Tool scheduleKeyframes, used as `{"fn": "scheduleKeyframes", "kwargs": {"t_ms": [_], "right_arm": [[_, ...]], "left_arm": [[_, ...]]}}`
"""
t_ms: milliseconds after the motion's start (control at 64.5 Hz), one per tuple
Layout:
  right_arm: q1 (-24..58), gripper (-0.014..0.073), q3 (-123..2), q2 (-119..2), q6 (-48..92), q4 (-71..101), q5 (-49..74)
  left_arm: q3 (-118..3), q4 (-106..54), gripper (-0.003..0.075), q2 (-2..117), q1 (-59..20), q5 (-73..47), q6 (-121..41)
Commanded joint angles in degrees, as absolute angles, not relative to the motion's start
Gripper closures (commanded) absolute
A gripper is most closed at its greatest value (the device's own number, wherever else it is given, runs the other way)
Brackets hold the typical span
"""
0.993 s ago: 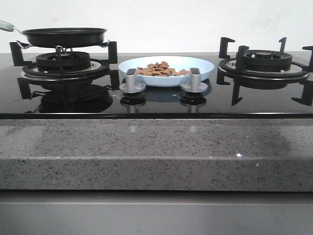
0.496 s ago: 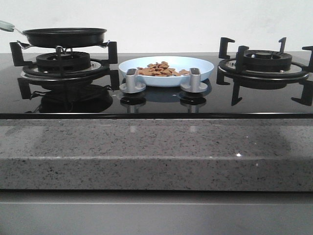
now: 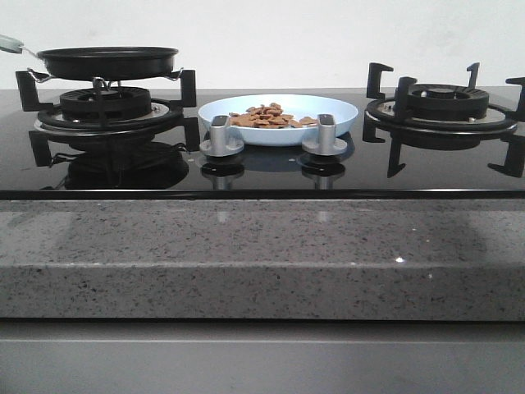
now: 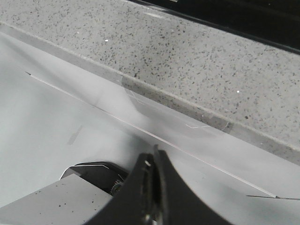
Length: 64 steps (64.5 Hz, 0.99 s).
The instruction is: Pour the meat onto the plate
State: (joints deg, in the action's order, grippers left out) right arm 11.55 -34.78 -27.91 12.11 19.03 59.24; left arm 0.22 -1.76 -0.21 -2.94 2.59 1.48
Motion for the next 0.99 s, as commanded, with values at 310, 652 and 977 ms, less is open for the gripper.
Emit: {"fn": "scheduleKeyframes", "kwargs": {"t_ms": [310, 652, 977], "right_arm": [[11.4, 0.0663, -36.2, -28.1, 12.4, 20.4, 56.6], [11.4, 0.0663, -36.2, -28.1, 12.4, 20.4, 56.6], [11.4, 0.0663, -36.2, -28.1, 12.4, 20.4, 56.6]], "left_arm": [[0.5, -2.0, 0.0741, -1.3, -3.8, 5.8, 1.9], [0.5, -2.0, 0.0741, -1.3, -3.8, 5.8, 1.9], [0.5, -2.0, 0.0741, -1.3, -3.8, 5.8, 1.9]]}}
